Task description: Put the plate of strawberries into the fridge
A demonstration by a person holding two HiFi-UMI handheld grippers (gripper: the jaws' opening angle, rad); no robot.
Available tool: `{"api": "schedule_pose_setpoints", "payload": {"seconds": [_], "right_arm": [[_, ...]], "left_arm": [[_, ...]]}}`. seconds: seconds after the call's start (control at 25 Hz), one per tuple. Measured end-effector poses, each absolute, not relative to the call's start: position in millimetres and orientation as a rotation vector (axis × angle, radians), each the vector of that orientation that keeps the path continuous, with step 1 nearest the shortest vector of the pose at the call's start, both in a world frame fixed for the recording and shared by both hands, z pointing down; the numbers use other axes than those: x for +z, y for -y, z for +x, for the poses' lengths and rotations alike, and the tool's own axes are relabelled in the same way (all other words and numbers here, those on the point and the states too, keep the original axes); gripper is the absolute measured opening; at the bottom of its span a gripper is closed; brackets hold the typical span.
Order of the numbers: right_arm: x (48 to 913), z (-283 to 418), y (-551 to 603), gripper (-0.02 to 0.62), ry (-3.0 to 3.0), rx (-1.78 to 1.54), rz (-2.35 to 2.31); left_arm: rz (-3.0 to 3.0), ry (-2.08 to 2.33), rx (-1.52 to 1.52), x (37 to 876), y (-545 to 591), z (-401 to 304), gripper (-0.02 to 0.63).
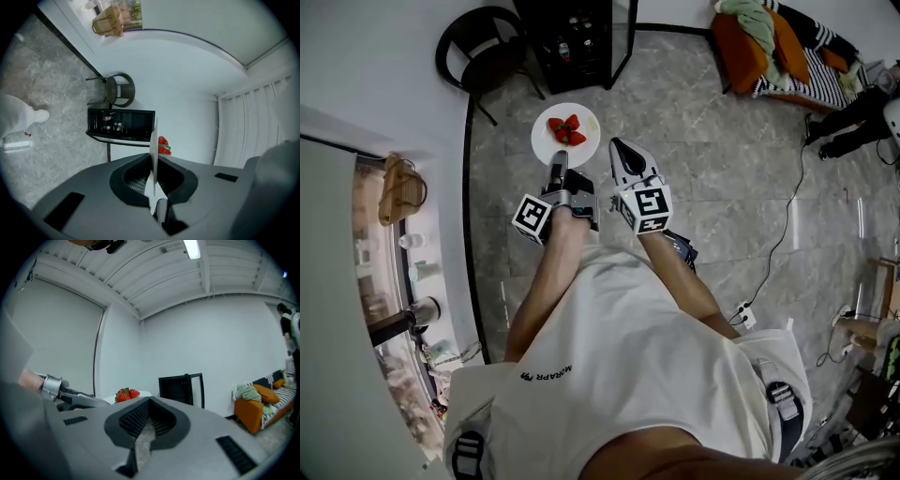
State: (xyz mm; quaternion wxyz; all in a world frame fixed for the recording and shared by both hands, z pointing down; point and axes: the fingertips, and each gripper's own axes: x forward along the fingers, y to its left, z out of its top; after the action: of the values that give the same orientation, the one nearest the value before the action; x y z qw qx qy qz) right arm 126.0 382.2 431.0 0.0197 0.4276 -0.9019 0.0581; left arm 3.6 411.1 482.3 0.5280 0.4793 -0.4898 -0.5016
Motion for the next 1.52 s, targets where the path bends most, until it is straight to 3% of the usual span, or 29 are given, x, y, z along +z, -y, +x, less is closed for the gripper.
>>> {"api": "schedule_pose_setpoints", "payload": {"seconds": [0.4,1.52], "right_arm": [[442.6,116.1,-306.6,0.012,2.793,0.144,1.378],[434.4,-6.6,-39.6,0.012,2.717,0.204,1.399]], "left_arm": [[1.168,1.143,-1.191,491.9,-329.6,1.7,0.018],[1.178,1.112,-1.123,479.9,-57.4,-125.0,0.018]]}}
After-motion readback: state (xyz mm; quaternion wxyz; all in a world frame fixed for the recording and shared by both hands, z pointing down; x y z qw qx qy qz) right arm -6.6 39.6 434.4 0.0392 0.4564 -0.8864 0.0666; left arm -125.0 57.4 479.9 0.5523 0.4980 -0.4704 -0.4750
